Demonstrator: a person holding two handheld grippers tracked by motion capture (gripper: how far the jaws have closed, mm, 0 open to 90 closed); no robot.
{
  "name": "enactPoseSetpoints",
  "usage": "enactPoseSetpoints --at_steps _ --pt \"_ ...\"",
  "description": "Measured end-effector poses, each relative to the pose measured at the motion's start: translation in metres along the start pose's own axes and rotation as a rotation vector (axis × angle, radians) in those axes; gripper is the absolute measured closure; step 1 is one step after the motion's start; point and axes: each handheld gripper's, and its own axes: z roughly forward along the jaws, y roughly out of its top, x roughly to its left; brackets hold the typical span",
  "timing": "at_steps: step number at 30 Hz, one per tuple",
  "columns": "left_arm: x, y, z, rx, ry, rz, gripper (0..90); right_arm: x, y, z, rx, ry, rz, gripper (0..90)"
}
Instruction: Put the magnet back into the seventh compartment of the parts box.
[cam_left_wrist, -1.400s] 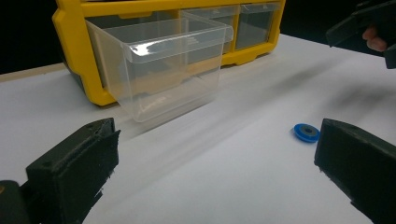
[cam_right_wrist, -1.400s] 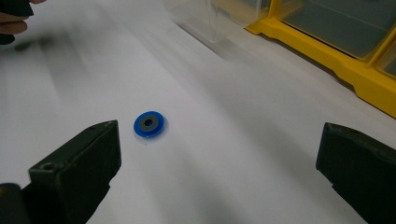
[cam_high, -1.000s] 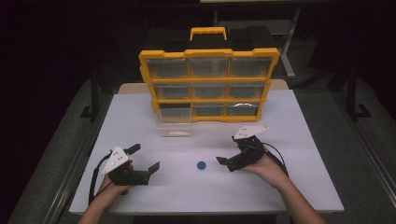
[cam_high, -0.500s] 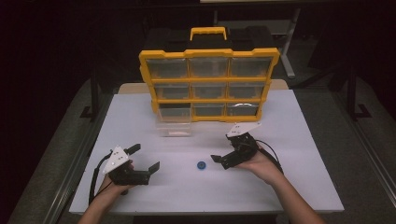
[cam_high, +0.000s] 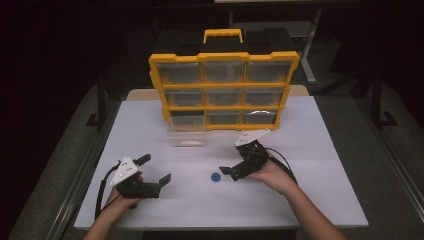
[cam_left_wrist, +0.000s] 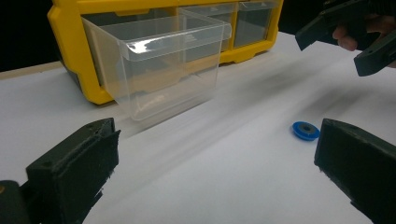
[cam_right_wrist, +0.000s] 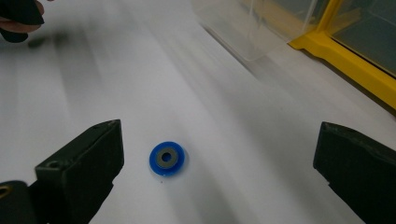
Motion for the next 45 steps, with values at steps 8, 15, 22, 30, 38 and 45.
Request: enactPoseSetpoints --at_steps 8,15,22,30,38,45 --pt "0.001 0.000 0.000 0.001 -0.001 0.003 0.0 0.004 0.006 0.008 0.016 0.014 -0.012 1.2" --pt "0.000 -0.001 0.001 0.001 -0.001 -0.003 0.0 0.006 0.010 0.015 0.031 0.031 -0.007 1.2" --pt "0.001 0.000 0.000 -0.003 -0.005 -0.003 0.0 0.008 0.013 0.022 0.047 0.043 -0.016 1.2" --pt "0.000 -0.001 0.001 -0.002 -0.008 -0.006 0.0 0.009 0.017 0.031 0.057 0.070 -0.018 4.8" --pt "-0.001 -0.002 0.002 0.007 -0.017 0.006 0.0 0.011 0.018 0.036 0.077 0.080 -0.023 6.5" --pt "0.000 -0.002 0.002 0.007 -0.016 0.005 0.0 0.013 0.016 0.040 0.105 0.086 -0.052 12.6"
